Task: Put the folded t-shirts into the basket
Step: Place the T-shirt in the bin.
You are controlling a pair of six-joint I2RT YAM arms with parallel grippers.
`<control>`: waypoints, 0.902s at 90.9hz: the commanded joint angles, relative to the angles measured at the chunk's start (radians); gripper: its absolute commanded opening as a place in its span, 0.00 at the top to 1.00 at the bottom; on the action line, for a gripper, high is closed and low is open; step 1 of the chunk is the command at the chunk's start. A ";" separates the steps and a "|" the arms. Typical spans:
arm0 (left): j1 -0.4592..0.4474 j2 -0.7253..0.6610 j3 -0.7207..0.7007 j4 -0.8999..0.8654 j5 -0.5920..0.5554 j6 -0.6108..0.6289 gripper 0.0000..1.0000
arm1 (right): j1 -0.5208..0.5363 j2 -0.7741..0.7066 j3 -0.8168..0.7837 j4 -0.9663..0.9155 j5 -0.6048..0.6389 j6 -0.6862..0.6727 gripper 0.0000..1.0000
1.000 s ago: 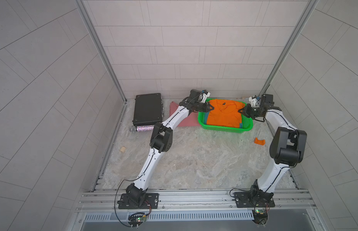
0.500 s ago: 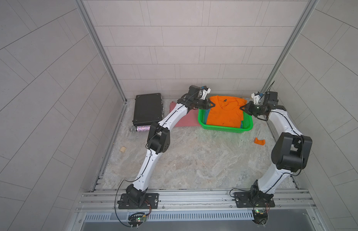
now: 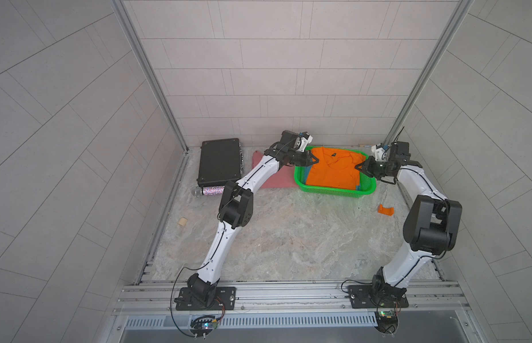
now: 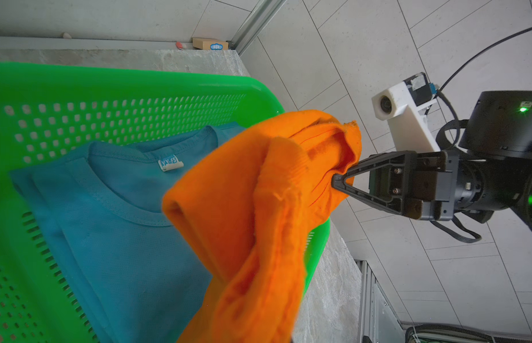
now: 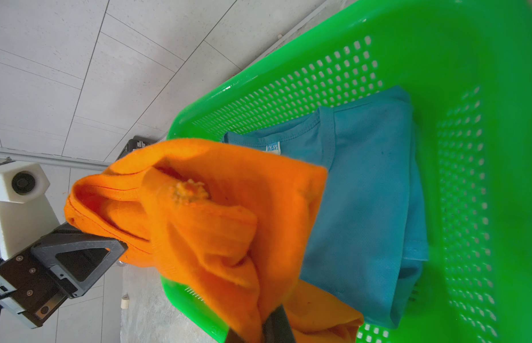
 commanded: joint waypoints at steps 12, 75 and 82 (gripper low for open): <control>-0.005 0.056 0.020 0.020 0.012 -0.009 1.00 | -0.013 0.043 0.017 0.030 0.007 -0.018 1.00; 0.002 0.136 0.069 0.017 -0.060 0.027 1.00 | -0.015 0.156 0.058 0.053 0.012 -0.016 1.00; 0.002 0.149 0.078 0.022 -0.072 0.028 1.00 | -0.015 0.173 0.068 0.054 0.017 -0.017 1.00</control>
